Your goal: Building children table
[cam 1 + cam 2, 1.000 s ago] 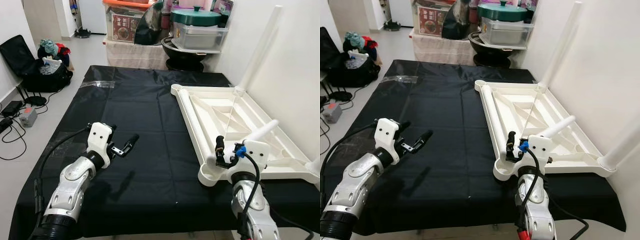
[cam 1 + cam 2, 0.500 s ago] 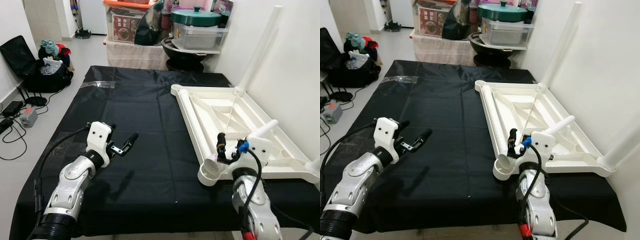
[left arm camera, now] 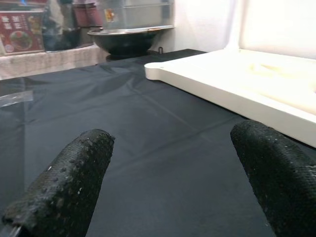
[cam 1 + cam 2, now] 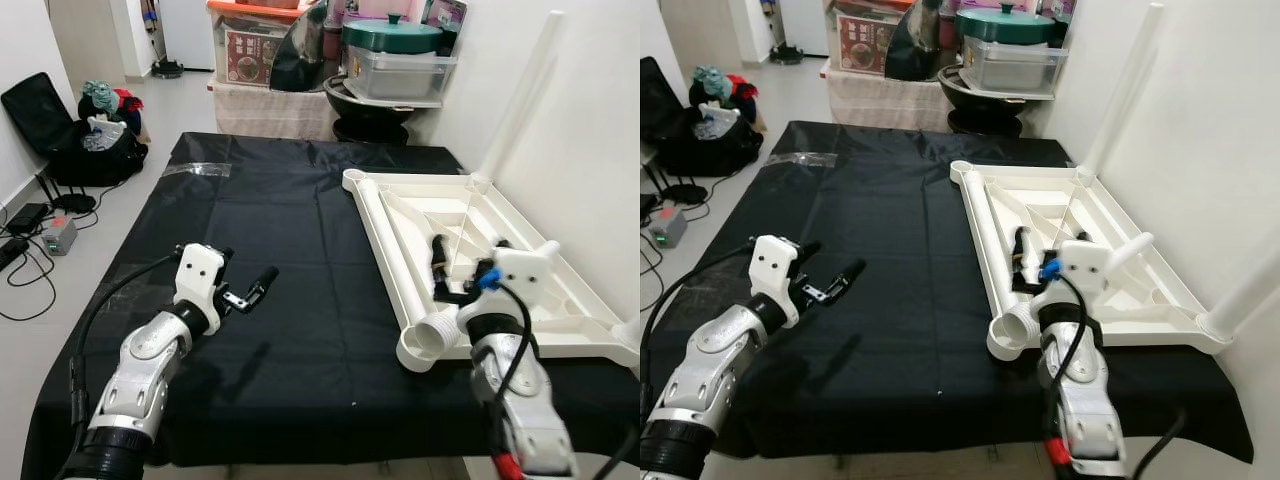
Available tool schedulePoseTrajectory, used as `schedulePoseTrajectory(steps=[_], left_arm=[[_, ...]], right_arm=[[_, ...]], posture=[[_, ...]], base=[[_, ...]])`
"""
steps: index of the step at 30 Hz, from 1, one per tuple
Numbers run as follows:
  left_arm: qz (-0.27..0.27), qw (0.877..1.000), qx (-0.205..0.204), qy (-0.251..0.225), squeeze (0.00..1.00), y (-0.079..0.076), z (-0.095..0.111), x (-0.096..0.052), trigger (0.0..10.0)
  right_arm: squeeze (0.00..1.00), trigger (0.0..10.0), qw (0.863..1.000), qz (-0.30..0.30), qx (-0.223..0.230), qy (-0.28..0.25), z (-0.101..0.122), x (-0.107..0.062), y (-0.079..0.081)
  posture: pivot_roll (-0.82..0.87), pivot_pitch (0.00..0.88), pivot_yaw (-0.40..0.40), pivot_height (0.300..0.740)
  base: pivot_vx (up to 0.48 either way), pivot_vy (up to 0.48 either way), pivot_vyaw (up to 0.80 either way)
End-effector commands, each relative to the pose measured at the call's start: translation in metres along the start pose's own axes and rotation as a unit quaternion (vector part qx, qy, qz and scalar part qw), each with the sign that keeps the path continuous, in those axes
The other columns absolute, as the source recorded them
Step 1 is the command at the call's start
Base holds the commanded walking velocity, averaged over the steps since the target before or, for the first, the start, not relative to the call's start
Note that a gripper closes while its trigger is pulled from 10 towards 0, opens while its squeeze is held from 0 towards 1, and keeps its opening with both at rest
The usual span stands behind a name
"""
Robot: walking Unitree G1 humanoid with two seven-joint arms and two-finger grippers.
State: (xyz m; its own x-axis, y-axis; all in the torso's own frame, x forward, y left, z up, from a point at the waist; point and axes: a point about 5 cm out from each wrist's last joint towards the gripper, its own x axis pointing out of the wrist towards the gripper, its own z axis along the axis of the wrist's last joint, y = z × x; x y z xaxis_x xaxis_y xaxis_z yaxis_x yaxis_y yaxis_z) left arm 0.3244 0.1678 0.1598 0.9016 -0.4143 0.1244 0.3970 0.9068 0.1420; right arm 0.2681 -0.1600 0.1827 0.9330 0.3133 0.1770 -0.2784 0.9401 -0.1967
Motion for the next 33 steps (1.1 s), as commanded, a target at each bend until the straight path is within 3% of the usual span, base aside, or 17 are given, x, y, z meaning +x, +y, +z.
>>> schedulePoseTrajectory(steps=[1,5,8,10,12,14,18,21,23,25,27,33], left_arm=[[-0.005,1.000,0.000,0.006,0.00,-0.002,-0.003,0.001,10.0],[-0.005,1.000,0.000,0.007,0.00,-0.002,-0.004,0.001,10.0],[-0.006,1.000,0.001,0.007,0.00,-0.002,-0.004,0.001,10.0],[-0.006,1.000,0.001,0.007,0.00,-0.002,-0.004,0.001,10.0],[-0.005,1.000,0.003,0.008,0.00,0.000,-0.004,0.001,10.0],[-0.004,1.000,0.004,0.008,0.00,0.001,-0.004,0.000,10.0],[-0.005,1.000,0.003,0.010,0.00,0.001,-0.005,-0.001,10.0],[-0.006,1.000,0.003,0.011,0.00,0.000,-0.006,-0.001,10.0],[-0.008,1.000,0.002,0.011,0.00,-0.001,-0.006,0.001,10.0],[-0.008,1.000,0.002,0.011,0.00,-0.001,-0.006,0.001,10.0],[-0.009,1.000,0.003,0.009,0.00,-0.001,-0.005,0.003,10.0],[-0.006,1.000,0.007,0.008,0.00,0.003,-0.004,0.002,10.0]], right_arm=[[0.00,10.0,0.999,0.024,0.007,0.036,-0.010,-0.004,0.002],[0.00,10.0,0.999,-0.024,0.026,0.033,-0.007,-0.001,-0.008],[0.00,10.0,0.999,-0.026,0.017,0.025,-0.005,0.000,-0.009],[0.00,10.0,0.999,-0.026,0.004,0.021,-0.004,0.001,-0.010],[0.00,10.0,0.997,-0.029,-0.056,0.053,-0.012,-0.003,-0.016],[0.00,10.0,0.994,-0.032,-0.075,0.068,-0.015,-0.005,-0.019],[0.00,10.0,0.987,0.046,-0.068,0.135,-0.026,-0.024,-0.010],[0.00,10.0,0.983,0.064,-0.074,0.158,-0.031,-0.030,-0.008],[0.00,10.0,0.975,0.048,-0.086,0.202,-0.043,-0.038,-0.013],[0.00,10.0,0.975,0.048,-0.086,0.202,-0.043,-0.038,-0.013],[0.00,10.0,0.971,0.003,-0.089,0.223,-0.052,-0.036,-0.021],[0.00,10.0,0.966,-0.051,-0.102,0.232,-0.056,-0.032,-0.032]], posture=[[0.03,0.000,-0.083,0.740],[0.02,0.000,-0.082,0.740],[0.02,0.000,-0.082,0.740],[0.02,0.000,-0.082,0.740],[0.02,0.000,-0.084,0.740],[0.02,0.000,-0.084,0.740],[0.01,0.000,-0.077,0.740],[0.01,0.000,-0.074,0.740],[0.01,0.000,-0.071,0.740],[0.01,0.000,-0.071,0.740],[0.01,0.000,-0.070,0.740],[0.02,0.000,-0.075,0.740]], base=[[0.000,0.000,0.00],[0.000,0.000,0.00],[0.000,0.000,0.00],[0.000,0.000,0.00],[0.000,0.000,0.00],[0.000,0.000,0.00],[0.000,0.000,0.00],[0.000,0.000,0.00],[0.000,0.000,0.00],[0.000,0.000,0.00],[0.000,0.000,0.00],[0.000,0.000,0.00]])
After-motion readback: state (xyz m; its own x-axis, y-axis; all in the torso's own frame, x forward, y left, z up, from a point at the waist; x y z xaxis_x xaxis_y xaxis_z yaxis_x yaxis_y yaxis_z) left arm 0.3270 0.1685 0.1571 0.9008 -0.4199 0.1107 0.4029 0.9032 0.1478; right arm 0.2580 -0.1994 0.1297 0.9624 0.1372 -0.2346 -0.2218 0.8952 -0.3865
